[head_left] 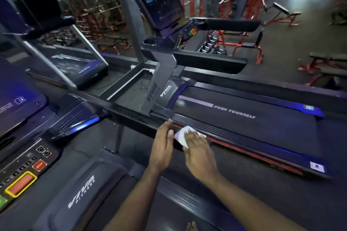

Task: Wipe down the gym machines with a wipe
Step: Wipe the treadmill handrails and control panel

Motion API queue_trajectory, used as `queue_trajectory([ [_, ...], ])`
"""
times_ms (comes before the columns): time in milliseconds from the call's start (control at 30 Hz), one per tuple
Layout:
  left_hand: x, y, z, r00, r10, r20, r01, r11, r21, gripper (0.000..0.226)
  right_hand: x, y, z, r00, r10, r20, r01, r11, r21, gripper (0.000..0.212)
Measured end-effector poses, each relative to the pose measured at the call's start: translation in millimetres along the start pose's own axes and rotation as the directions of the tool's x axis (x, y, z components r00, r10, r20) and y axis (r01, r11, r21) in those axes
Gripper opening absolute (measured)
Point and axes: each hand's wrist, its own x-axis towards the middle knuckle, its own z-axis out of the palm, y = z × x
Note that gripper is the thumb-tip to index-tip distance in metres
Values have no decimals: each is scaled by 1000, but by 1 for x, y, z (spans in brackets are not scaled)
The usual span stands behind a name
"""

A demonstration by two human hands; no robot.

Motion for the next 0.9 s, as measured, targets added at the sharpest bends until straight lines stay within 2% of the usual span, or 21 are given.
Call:
queue_trajectory([
  [67,-1,-3,-10,998,45,46,-49,994,102,50,-10,1,-3,984,159,-78,-161,987,-16,56],
  [133,5,-5,-17,986,70,154,-105,968,227,53,-17,-1,-4,941,314,-128,-313,949,25,57],
  [200,15,-10,-21,950,78,301,-190,913,362,53,-22,-10,-4,866,480,-142,-441,866,237,62],
  [267,27,-16,-22,900,48,434,-263,853,451,50,-19,-23,-4,753,655,-62,-520,650,554,68],
  [333,38,-19,-23,847,30,530,-332,808,486,51,-11,-36,-3,604,795,55,-495,320,808,62],
  [367,43,-22,-25,825,40,564,-373,788,490,53,-5,-43,-3,530,839,121,-426,141,894,57],
  [433,51,-24,-26,795,79,601,-445,749,491,56,1,-46,-1,428,863,269,-329,-129,935,59],
  [500,63,-28,-31,766,138,628,-517,713,473,56,4,-48,9,359,862,357,-300,-256,919,69],
  [533,69,-30,-33,743,154,652,-549,697,461,54,5,-49,15,330,867,372,-304,-275,912,75],
  [600,83,-38,-33,697,192,691,-598,688,412,49,11,-51,21,301,901,312,-208,-258,944,89],
  [633,88,-41,-33,683,214,699,-609,696,382,47,14,-52,20,279,933,228,-139,-195,971,98],
  [700,98,-44,-32,667,246,703,-600,736,312,43,23,-45,28,181,977,116,-14,-115,993,112],
  [767,102,-48,-31,658,274,701,-596,759,262,43,25,-34,45,160,978,132,35,-139,990,108],
  [833,105,-51,-32,637,290,714,-601,768,223,46,21,-36,57,128,976,174,23,-179,984,110],
  [867,106,-51,-33,631,296,717,-599,773,208,47,16,-36,60,134,972,194,25,-199,980,105],
  [900,108,-54,-33,625,306,718,-599,778,190,47,15,-44,54,127,973,192,26,-197,980,90],
])
